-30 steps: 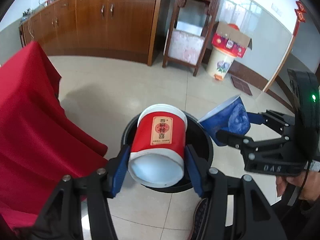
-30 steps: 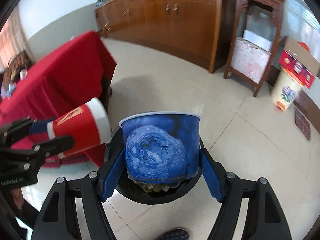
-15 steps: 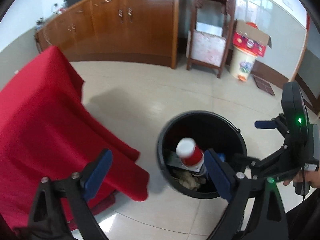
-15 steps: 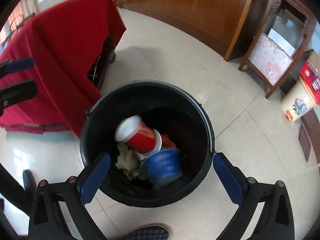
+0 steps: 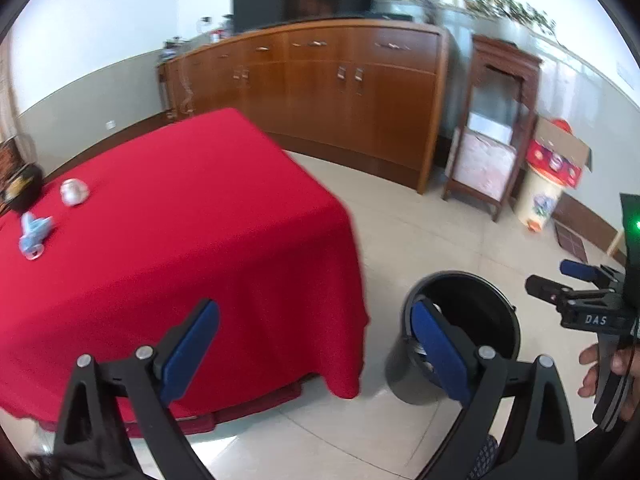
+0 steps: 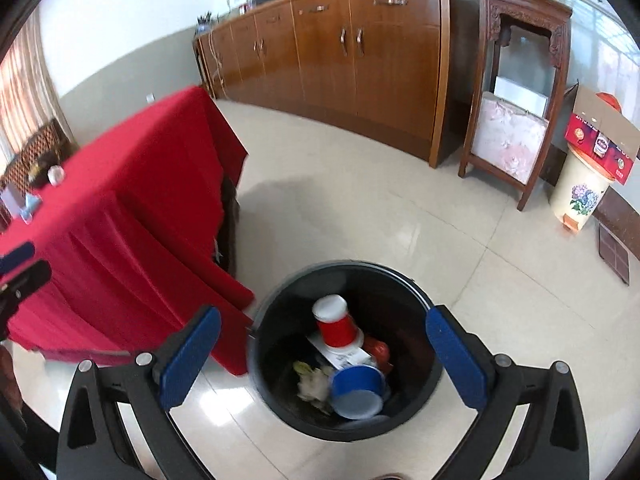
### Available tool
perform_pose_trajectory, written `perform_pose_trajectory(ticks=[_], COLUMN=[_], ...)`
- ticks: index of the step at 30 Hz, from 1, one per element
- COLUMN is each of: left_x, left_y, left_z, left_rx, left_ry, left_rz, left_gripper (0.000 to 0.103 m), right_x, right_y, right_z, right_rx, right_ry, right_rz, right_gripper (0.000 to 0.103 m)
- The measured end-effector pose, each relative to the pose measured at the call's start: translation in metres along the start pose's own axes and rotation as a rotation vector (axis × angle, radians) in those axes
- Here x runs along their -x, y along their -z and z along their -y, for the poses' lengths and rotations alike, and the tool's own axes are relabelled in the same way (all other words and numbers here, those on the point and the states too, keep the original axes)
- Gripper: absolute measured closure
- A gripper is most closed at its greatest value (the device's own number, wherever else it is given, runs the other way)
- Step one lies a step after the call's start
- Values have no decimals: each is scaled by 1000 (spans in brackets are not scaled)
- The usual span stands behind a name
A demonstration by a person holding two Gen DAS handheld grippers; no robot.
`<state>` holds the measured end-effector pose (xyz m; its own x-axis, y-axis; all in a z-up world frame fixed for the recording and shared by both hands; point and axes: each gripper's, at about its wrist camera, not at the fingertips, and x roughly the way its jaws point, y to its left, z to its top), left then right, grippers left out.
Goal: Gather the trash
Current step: 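Move both grippers back to the blue face mask and white tissue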
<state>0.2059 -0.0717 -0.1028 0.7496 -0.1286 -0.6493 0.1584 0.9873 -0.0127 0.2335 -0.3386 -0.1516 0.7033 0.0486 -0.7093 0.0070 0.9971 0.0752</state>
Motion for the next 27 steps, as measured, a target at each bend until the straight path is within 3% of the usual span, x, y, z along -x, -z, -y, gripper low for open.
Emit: perform_pose_trajectory(ticks=[8,22,27], left_x=[25,77,84], left_y=[10,19,16], left_z=[-43,-131,-178], left_rx=[81,216,271], left_ry=[-90,-248,-318], left_rz=[36,123,151], left_gripper=[5,5,7], right_x=[16,34,22], right_y=[-16,-56,-78], right_z=[-55,-195,-253], right_rx=[18,199,297], right_ry=[-71,-267,-298], right_rz=[55,159,103], right_gripper=[0,0,0])
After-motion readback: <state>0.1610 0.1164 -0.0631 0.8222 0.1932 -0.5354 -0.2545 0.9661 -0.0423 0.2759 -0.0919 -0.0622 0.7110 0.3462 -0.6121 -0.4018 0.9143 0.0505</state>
